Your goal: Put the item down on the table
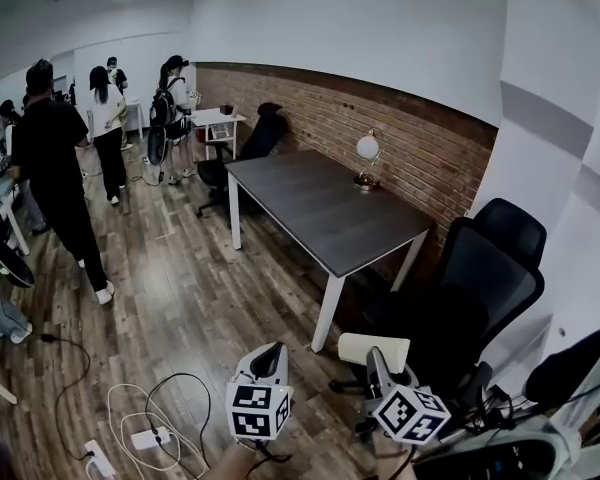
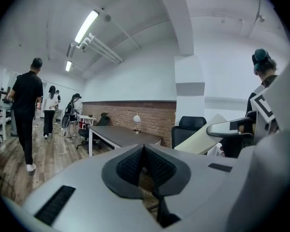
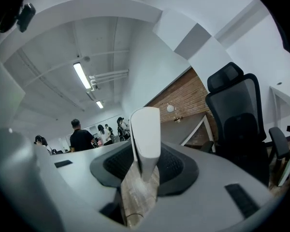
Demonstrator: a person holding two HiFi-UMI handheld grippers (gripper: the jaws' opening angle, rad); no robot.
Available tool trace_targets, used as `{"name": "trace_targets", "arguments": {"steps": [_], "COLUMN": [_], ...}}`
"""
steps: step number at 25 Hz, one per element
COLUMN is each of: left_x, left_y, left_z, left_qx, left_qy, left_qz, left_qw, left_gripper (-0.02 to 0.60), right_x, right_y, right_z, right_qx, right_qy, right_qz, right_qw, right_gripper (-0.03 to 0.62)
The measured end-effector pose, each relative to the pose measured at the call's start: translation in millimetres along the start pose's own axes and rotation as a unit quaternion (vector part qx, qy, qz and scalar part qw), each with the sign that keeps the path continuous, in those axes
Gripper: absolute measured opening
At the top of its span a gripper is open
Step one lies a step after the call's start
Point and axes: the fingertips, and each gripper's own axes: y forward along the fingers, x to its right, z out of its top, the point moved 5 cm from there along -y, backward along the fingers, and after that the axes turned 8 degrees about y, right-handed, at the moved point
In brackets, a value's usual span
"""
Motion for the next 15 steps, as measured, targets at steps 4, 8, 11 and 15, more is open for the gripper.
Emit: {"name": "trace_targets", "arguments": {"steps": [4, 8, 11, 15], "left_x": [-13.4, -25.4, -35.0, -46.8], "left_y": [0.9, 10.6, 26.4, 61.3], "left_z": [-3.6, -8.2, -12.6, -13.7], "left_qx": [-0.003, -0.013, -0.023, -0.022], "left_qy": [0.009, 0.012, 0.017, 0.028], "left_qz": [0.002, 0.005, 0.002, -0.009], "left_qw": [1.0000, 0.9998, 0.9996, 0.9993], "left_gripper": [0.018, 0.018, 0.018, 0.018], "right_x": [-0.6, 8.7, 16.3, 29.2], "right_y": [12.1, 31.3, 50.7, 84.5], "right_z": [-5.9, -7.3, -10.0, -10.4], "right_qx": [0.008, 0.009, 0.010, 0.015], "right_qy": [0.016, 0.031, 0.041, 0.047], "right_qz": [0.002, -0.011, -0.020, -0.034], "right_qw": [1.000, 0.999, 0.999, 0.998], "right_gripper": [0.160, 0.160, 0.159, 0.160]}}
